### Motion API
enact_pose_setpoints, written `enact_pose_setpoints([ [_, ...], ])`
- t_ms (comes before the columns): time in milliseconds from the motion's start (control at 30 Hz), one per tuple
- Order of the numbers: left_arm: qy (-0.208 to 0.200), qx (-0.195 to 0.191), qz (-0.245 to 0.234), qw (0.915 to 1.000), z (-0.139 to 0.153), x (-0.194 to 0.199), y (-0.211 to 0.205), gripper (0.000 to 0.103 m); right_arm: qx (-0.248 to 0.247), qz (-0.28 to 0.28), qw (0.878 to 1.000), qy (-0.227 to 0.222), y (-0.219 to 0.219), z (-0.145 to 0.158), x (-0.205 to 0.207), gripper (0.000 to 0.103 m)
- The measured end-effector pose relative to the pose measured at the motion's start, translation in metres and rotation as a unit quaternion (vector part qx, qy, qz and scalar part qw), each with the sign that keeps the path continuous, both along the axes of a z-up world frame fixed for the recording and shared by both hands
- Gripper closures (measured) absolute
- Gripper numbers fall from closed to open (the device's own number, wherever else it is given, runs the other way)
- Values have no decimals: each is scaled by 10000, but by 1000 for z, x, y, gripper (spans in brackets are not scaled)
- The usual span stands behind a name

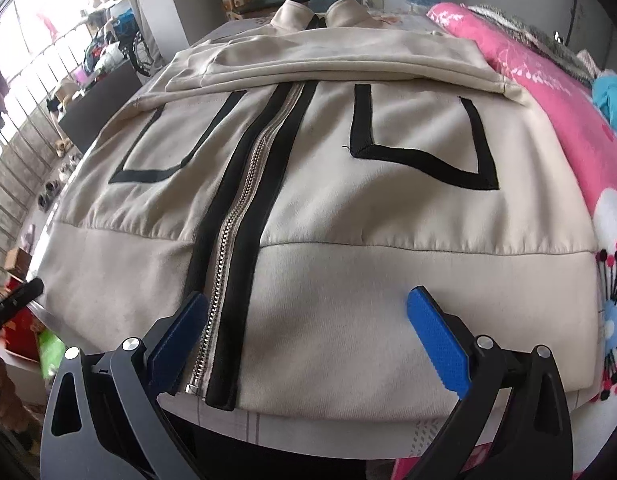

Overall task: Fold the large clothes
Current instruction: 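Grasp the jacket hem with the left tool while the right tool grasps the hem beside it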

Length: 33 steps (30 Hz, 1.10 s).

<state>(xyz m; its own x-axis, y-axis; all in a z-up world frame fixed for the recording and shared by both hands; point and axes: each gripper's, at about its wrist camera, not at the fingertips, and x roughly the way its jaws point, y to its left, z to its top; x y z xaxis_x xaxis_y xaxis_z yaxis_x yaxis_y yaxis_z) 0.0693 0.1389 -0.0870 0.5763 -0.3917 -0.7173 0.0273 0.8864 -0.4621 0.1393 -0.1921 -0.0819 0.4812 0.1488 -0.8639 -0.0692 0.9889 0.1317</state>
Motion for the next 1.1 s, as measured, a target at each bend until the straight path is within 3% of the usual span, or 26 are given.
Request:
enact_pose_setpoints([
  [100,34,-673,38,9977,-7,-2,9,68,144,-101,9998,-11,-3,1,0,6],
  [167,88,-1040,107,9945,-13,-2,15,75,101,-116,9999,-5,-1,0,1,6],
  [267,88,-1217,97,9925,-16,0,16,87,-103,-62,9998,148,7,1,0,6],
  [333,96,-1237,53,9923,-12,1,18,90,67,101,9999,107,16,9,-5,6],
  [467,38,-1419,-139,9898,7,6,25,93,281,1086,9928,-425,61,37,-27,6],
  [633,24,-1509,-362,9879,17,11,27,93,525,2298,9709,-419,129,33,-47,6],
  [833,79,-1668,-422,9850,16,9,34,93,-327,2812,9577,-512,183,7,-50,31],
  [967,95,-1835,-542,9815,20,7,38,93,-796,2848,9527,-696,197,2,-48,63],
  [1033,153,-1880,-613,9801,20,8,38,84,-785,2821,9535,-715,198,2,-46,77],
  [1100,291,-1926,-652,9787,17,9,38,60,-673,2778,9555,-732,196,5,-45,90],
])
